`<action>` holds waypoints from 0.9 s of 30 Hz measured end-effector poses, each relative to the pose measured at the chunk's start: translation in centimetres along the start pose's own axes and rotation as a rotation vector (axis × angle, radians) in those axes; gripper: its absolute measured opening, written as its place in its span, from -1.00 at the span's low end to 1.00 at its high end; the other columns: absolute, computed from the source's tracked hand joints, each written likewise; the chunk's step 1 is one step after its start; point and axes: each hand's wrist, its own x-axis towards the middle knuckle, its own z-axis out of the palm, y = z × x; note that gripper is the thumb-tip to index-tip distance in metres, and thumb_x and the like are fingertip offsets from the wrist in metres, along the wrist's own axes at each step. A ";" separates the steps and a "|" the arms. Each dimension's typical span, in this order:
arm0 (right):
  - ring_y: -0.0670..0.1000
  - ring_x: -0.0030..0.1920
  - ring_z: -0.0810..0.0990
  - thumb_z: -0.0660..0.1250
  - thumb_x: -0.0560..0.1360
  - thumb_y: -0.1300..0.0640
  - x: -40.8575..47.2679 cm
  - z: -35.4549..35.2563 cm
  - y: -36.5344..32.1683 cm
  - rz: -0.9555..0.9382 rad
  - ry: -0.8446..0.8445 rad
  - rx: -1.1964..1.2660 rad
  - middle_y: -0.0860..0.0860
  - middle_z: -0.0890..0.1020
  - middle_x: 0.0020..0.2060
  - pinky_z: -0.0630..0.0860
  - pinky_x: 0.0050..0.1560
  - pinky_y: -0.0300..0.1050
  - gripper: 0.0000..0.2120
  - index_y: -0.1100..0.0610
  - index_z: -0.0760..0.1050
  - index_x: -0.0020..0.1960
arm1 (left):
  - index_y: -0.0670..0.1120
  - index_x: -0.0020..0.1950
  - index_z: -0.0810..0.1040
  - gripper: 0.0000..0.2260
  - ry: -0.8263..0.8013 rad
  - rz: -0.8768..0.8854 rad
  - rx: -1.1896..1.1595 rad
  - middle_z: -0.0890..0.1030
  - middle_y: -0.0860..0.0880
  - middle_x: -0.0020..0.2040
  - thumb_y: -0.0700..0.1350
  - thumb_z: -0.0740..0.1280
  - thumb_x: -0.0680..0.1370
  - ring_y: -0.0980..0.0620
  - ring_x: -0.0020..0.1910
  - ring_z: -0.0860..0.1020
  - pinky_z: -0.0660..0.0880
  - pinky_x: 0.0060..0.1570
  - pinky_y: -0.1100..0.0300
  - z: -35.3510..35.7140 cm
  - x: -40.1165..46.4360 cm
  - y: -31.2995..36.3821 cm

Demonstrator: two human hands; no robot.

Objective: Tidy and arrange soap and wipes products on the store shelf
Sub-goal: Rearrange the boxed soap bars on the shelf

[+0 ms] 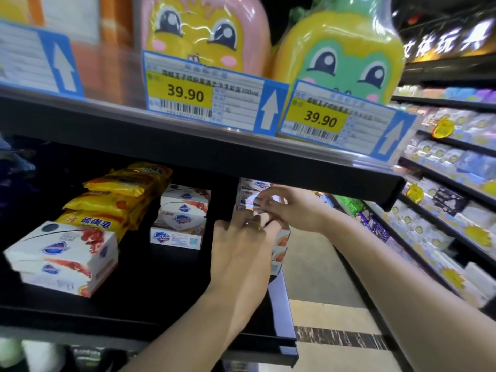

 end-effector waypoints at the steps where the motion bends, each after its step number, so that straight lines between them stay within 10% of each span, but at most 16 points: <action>1: -0.09 -0.21 0.58 0.21 0.69 -0.10 -0.1 0.1 -0.2 0.000 0.014 -0.007 0.04 0.69 0.01 0.45 -0.23 -0.31 -0.68 0.07 0.62 0.20 | 0.10 0.21 0.63 -0.55 0.008 -0.001 -0.008 0.65 0.10 0.10 -0.20 0.47 0.35 -0.13 0.17 0.55 0.41 -0.05 -0.04 0.1 0.0 0.0; 7: 0.05 0.01 0.66 0.26 0.65 0.04 -0.4 0.7 -1.7 -0.056 0.095 -0.041 0.04 0.70 0.00 0.61 -0.02 -0.09 -0.81 0.02 0.64 0.04 | 0.07 0.21 0.61 -0.68 0.028 -0.003 -0.026 0.64 0.04 0.21 -0.07 0.51 0.48 -0.08 0.28 0.52 0.51 0.11 -0.03 -0.6 -0.8 -1.0; 13: -0.01 0.01 0.65 0.34 0.59 0.12 0.3 2.8 -4.0 -0.235 0.357 0.024 -0.02 0.70 -0.02 0.51 -0.04 -0.32 -0.87 0.08 0.66 0.06 | 0.08 0.23 0.66 -0.65 0.104 -0.054 -0.066 0.68 0.02 0.18 -0.12 0.49 0.46 -0.09 0.23 0.54 0.56 0.15 -0.06 -5.1 -2.8 -4.5; 18: -0.08 0.25 0.57 0.36 0.61 0.01 2.7 5.2 -7.5 -0.350 0.280 -0.105 -0.11 0.63 0.25 0.34 0.15 -0.37 -0.67 -0.05 0.55 0.36 | 0.01 0.15 0.69 -0.72 0.194 -0.108 0.069 0.68 -0.06 0.01 -0.05 0.47 0.45 -0.17 0.05 0.57 0.54 0.01 -0.10 -9.4 -5.5 -11.0; 27: 0.08 0.39 0.43 0.41 0.52 0.07 8.2 8.7 -10.9 -0.178 -0.044 -0.283 0.03 0.44 0.43 0.41 0.32 -0.09 -0.44 -0.07 0.36 0.49 | 0.16 0.37 0.56 -0.34 -0.091 -0.396 0.165 0.45 -0.07 0.49 0.43 0.27 0.35 -0.20 0.43 0.41 0.44 0.31 -0.19 -12.2 -10.8 -19.3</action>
